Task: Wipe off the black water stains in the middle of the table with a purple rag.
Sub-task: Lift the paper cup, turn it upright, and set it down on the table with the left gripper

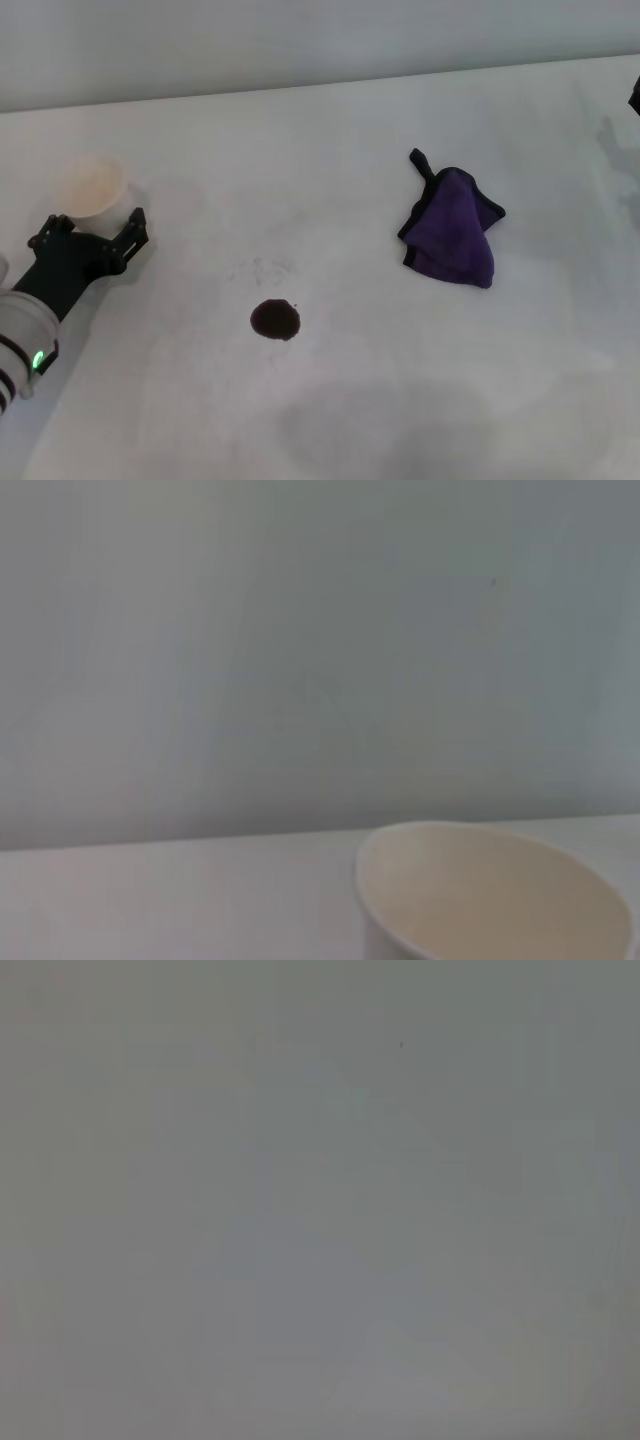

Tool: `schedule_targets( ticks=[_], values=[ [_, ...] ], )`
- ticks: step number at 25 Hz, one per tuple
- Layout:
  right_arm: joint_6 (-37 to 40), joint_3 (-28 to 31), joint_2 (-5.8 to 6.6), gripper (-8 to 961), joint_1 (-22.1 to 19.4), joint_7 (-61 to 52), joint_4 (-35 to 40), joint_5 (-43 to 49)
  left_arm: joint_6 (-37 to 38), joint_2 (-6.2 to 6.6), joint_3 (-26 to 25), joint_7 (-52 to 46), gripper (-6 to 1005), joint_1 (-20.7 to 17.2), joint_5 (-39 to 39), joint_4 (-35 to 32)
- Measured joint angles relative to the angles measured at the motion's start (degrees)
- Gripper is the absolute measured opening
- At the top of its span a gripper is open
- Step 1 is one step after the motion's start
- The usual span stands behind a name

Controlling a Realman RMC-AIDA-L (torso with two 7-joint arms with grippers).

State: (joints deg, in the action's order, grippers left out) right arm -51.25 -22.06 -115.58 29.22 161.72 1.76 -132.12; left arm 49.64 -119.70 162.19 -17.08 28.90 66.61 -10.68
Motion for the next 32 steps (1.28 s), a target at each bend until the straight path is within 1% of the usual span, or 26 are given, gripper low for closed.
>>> schedule_targets(
  ticks=[7, 12, 14, 17, 24, 29, 32],
  values=[
    [-0.22, 0.00, 0.00, 868, -0.12, 0.00, 0.21, 0.02, 0.05, 0.00, 0.05, 0.40, 806, -1.45, -0.01, -0.85],
    [-0.50, 0.00, 0.00, 869, -0.29, 0.00, 0.25, 0.02, 1.56, -0.10, 0.03, 7.08, 808, -3.11, 1.02, -3.32],
    [-0.76, 0.00, 0.00, 869, -0.51, 0.00, 0.24, 0.02, 3.03, -0.09, 0.01, 8.12, 809, -3.82, 1.43, -3.95],
    [-1.40, 0.02, 0.00, 869, -0.89, 0.00, 0.31, 0.02, 5.14, 0.08, 0.02, 7.82, 811, -4.82, 1.42, -4.45],
    [-3.21, 0.03, 0.08, 869, -1.29, 0.00, 0.51, 0.02, 5.68, 0.17, 0.06, 7.48, 828, -5.48, 1.69, -4.52],
    [-3.33, 0.01, 0.13, 868, -1.31, 0.00, 0.54, 0.02, 6.49, 0.17, 0.08, 7.46, 886, -5.78, 1.84, -4.62],
    [-3.33, 0.11, 0.08, 868, -1.52, 0.00, 0.53, -0.03, 8.41, 0.17, 0.25, 7.44, 885, -6.91, 1.59, -4.62]
  ],
)
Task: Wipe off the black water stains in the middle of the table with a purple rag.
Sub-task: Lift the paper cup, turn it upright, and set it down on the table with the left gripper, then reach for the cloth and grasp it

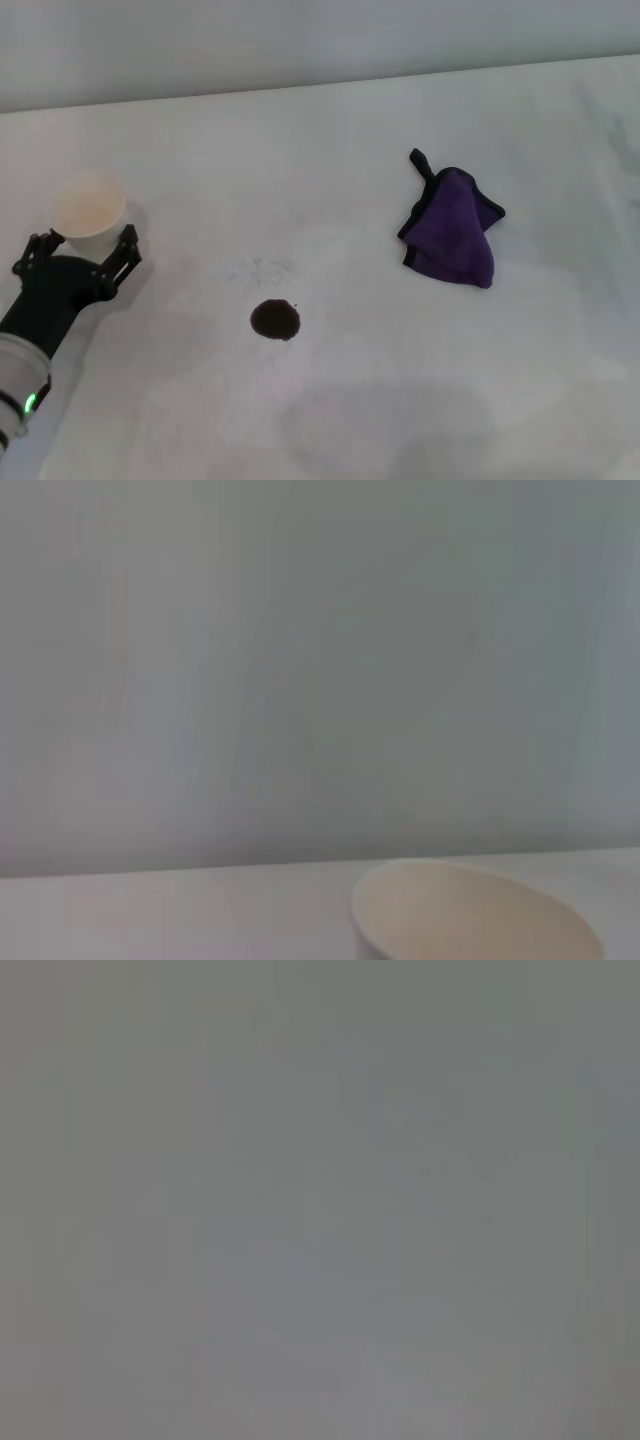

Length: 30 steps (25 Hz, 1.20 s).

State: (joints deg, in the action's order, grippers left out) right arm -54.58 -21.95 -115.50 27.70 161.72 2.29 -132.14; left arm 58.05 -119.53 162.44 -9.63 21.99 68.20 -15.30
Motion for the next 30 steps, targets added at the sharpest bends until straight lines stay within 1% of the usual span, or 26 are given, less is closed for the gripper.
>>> schedule_targets(
  ticks=[4, 9, 12, 16, 17, 19, 21, 24, 25, 27, 28, 30],
  values=[
    [-0.41, 0.31, 0.00, 868, -0.54, -0.02, 0.00, -0.18, 2.40, 0.00, 0.24, -0.02, 883, -2.30, -0.05, -0.02],
    [-3.96, 0.39, 0.01, 868, -1.53, -0.06, -0.18, -0.31, 6.05, -0.14, 0.18, -0.03, 883, -5.04, -0.04, -0.18],
    [-4.46, 0.40, 0.01, 869, -1.81, -0.09, -0.21, -0.40, 6.96, -0.07, 0.17, -0.44, 882, -6.28, 0.05, -0.24],
    [-4.54, -0.05, 0.03, 869, -2.06, -2.82, -0.06, -0.08, 8.68, 0.11, 0.32, -4.84, 882, -7.59, -0.41, -1.43],
    [-4.55, -1.09, 0.16, 869, -2.07, -5.36, 0.04, 0.18, 10.92, 0.15, 0.37, -7.26, 882, -8.55, -0.69, -1.83],
    [-4.48, -5.36, 0.67, 869, -2.45, -12.68, 1.77, 1.25, 13.52, 0.07, 0.17, -9.08, 882, -9.91, -0.59, -1.90],
    [-3.73, -10.85, 1.10, 868, -3.49, -21.57, 5.45, 3.14, 17.23, -0.01, -0.26, -10.84, 882, -11.74, 0.39, -1.93],
    [-0.01, -20.15, 1.49, 868, -5.50, -36.30, 15.44, 8.91, 19.03, 0.11, -0.31, -11.50, 882, -12.82, 2.01, -1.76],
    [1.79, -23.70, 1.76, 868, -6.14, -42.26, 19.84, 12.57, 19.41, 0.17, -0.30, -11.80, 882, -13.22, 2.85, -1.57],
    [3.80, -28.34, 2.41, 868, -6.62, -50.57, 26.20, 19.74, 19.81, 0.21, -0.30, -12.33, 881, -13.51, 4.32, -1.34],
    [4.61, -31.38, 3.03, 868, -6.59, -56.19, 30.25, 25.65, 20.02, 0.23, -0.30, -12.66, 881, -13.62, 5.57, -1.24],
    [5.12, -35.35, 3.96, 868, -5.94, -65.54, 36.38, 36.23, 20.25, 0.23, -0.30, -13.45, 881, -13.43, 8.74, -1.09]
  ],
)
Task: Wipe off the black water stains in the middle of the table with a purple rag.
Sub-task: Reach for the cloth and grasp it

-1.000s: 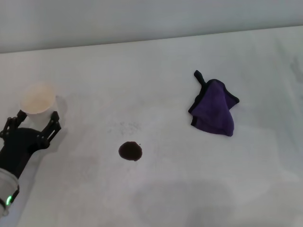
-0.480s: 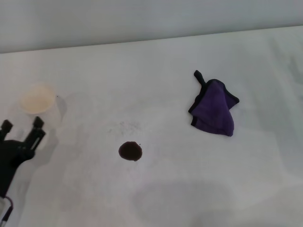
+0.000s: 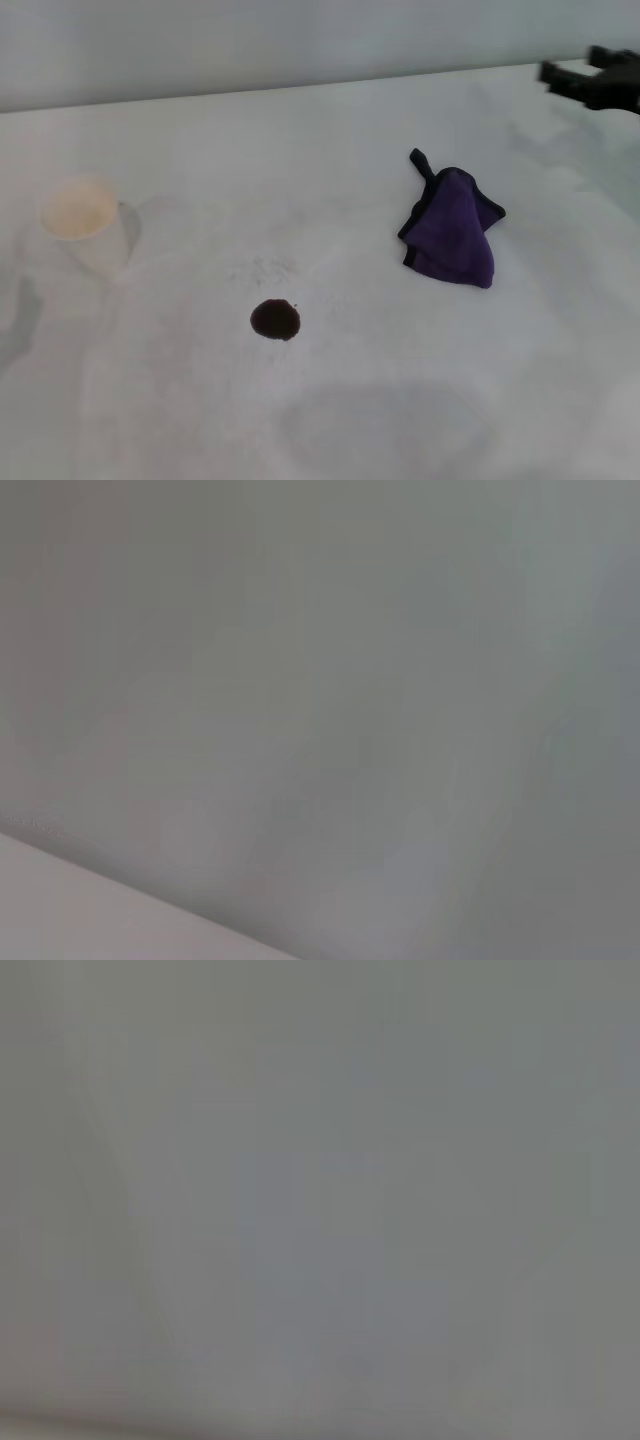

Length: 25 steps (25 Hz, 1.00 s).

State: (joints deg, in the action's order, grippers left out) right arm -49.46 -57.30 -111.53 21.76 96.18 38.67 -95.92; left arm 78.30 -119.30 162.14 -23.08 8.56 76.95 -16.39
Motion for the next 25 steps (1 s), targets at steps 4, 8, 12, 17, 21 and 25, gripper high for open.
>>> schedule_targets(
  ticks=[4, 8, 12, 17, 21, 25],
  values=[
    [-3.27, -3.64, 0.19, 868, 3.27, -20.51, 11.61, 26.60, 0.08, -0.02, 0.03, -0.66, 881, 1.02, 5.06, 0.01],
    [-14.30, -4.40, -3.21, 869, 7.13, -41.38, 24.48, 57.46, 0.56, 0.20, 0.00, -0.68, 881, 2.59, 7.27, 0.64],
    [-19.32, -7.90, -4.02, 869, 7.35, -47.04, 28.58, 64.78, 0.62, 0.28, -0.26, -0.74, 880, 3.64, 7.34, 1.64],
    [-21.87, -11.62, -3.98, 869, 7.41, -51.79, 28.90, 63.90, -0.06, 0.17, -1.25, -0.79, 880, 4.24, 7.37, 2.59],
    [-20.70, -12.87, -4.14, 869, 7.19, -52.43, 26.16, 59.80, -0.45, 0.17, -1.39, -0.81, 878, 4.79, 7.40, 2.71],
    [-19.21, -13.99, -4.15, 868, 7.69, -52.18, 22.94, 56.11, -0.48, 0.16, -1.39, -0.83, 880, 5.23, 7.42, 2.99]
  ],
)
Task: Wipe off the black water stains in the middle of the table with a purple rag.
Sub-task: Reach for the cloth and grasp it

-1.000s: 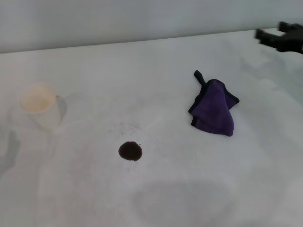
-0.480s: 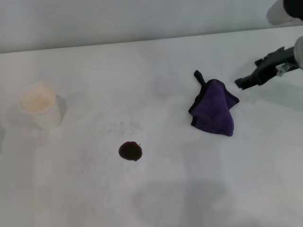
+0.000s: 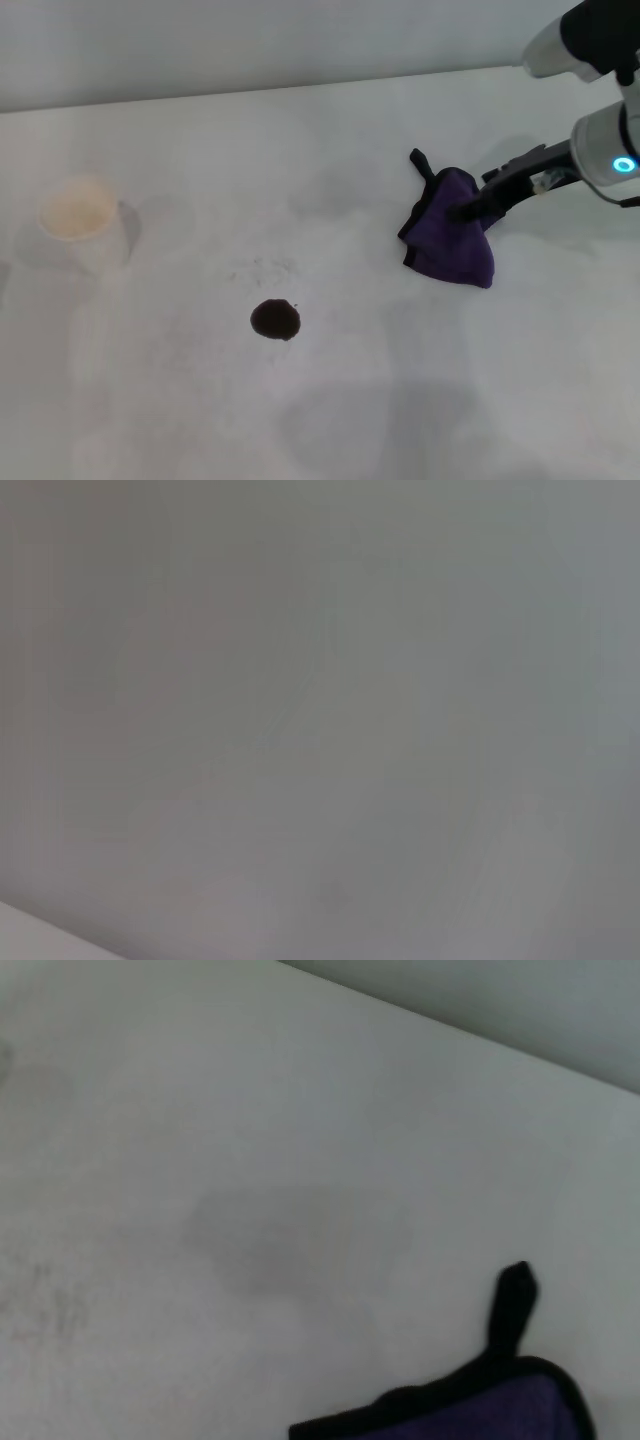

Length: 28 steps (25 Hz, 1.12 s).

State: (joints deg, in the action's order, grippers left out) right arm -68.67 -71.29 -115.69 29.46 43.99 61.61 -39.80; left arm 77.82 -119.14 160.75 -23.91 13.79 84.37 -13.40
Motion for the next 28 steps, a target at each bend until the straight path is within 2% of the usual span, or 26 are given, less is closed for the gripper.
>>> schedule_targets(
  ticks=[6, 14, 19, 22, 28],
  values=[
    [6.27, -4.82, 0.07, 848, 0.39, -0.01, -3.45, -0.63, -0.89, -0.06, 0.22, 0.00, 880, 0.95, -0.10, 0.26],
    [8.62, -5.79, 0.19, 796, 1.75, -0.12, -7.18, -0.51, -2.20, -0.04, -0.04, 0.00, 880, 1.67, -0.21, 0.31],
    [9.39, -6.32, 0.21, 569, 1.81, 0.41, -8.09, -0.55, -2.24, -0.04, 0.01, 0.00, 880, 2.34, -0.24, 0.34],
    [9.70, -7.50, 0.26, 518, 1.71, 1.51, -7.79, -0.54, -2.24, -0.04, 0.20, 0.00, 880, 2.76, -0.43, 0.47],
    [9.32, -7.84, 0.61, 331, 2.84, 1.17, -10.00, -0.43, -2.22, -0.04, 0.28, 0.00, 880, 3.35, -0.45, 0.54]
  ],
)
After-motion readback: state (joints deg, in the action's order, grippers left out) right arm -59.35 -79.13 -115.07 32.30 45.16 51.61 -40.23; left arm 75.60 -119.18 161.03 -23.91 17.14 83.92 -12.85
